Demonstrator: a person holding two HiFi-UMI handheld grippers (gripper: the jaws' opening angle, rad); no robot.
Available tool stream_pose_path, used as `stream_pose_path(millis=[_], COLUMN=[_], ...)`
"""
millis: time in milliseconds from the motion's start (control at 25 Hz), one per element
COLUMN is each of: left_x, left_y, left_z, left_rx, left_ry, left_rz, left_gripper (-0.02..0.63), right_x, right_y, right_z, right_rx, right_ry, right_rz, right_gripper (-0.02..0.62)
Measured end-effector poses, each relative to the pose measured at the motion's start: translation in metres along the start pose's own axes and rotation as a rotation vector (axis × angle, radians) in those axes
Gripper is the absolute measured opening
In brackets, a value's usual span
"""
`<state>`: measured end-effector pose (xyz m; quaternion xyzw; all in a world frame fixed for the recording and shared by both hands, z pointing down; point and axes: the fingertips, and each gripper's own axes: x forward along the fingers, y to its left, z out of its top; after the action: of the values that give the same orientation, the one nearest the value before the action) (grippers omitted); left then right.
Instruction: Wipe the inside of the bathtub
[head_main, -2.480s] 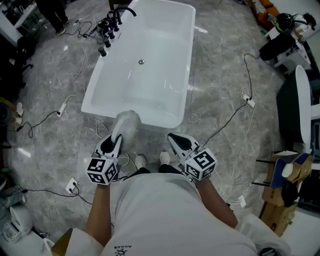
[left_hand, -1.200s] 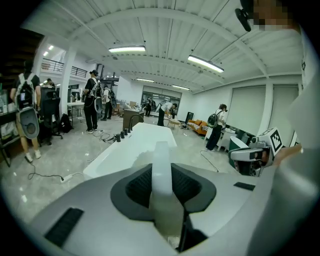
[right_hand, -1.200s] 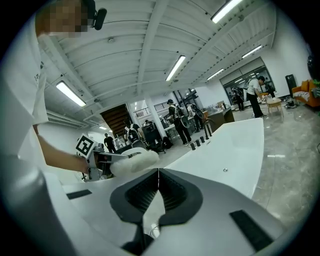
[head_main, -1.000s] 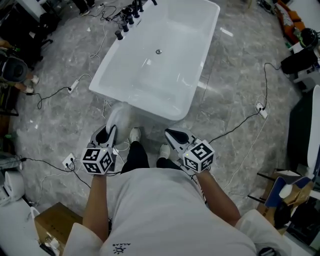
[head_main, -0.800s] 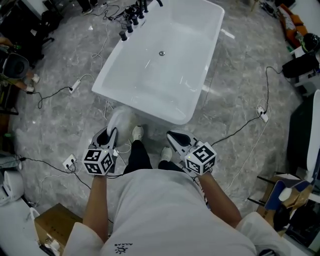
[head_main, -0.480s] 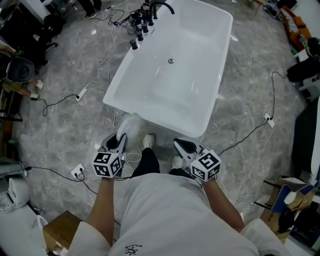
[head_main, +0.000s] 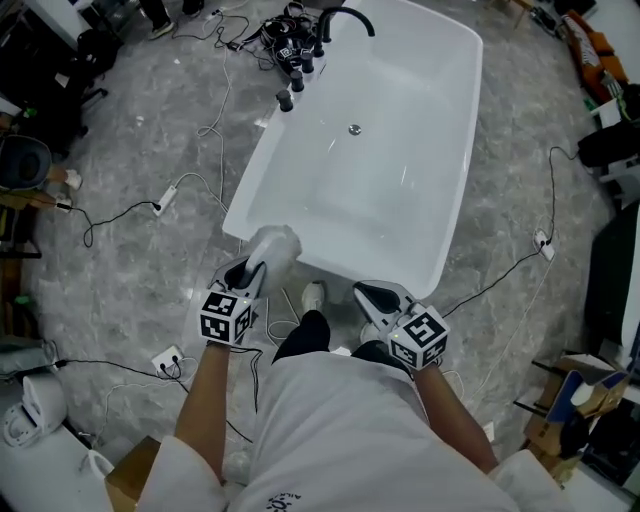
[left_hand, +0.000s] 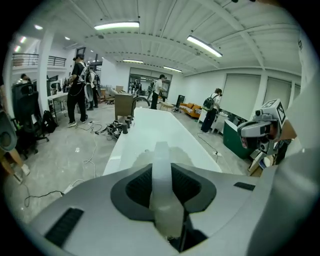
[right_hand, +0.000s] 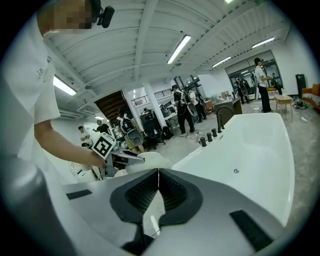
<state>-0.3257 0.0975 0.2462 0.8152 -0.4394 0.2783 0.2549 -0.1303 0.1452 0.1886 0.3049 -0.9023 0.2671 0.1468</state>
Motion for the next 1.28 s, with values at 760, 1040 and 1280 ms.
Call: stream_pose_path(millis=[760,1040,1280], left_x=[0.161,0.209,0.229], left_y=[0.103,0.104,0.120], left_z=[-0.034,-0.059,-0.073], left_rx=[0.175,0.207,0.195], left_ry=[0.284,0.356,0.434], left_rz=[-0.084,-0.068,-0.042], left_gripper=[0.103,0.103,0.103], right_x=[0.139,0.206,0.231], right_y=[-0.054,-0.061,-0.060], right_z=[-0.043,-0.104,-0.109], right_rx=[0.055,0.045,0.050], right_ry=[0.127,0.222,0.241], right_rz=[0.011,0.081,0.113], right_gripper=[0.020,0.020,0.020])
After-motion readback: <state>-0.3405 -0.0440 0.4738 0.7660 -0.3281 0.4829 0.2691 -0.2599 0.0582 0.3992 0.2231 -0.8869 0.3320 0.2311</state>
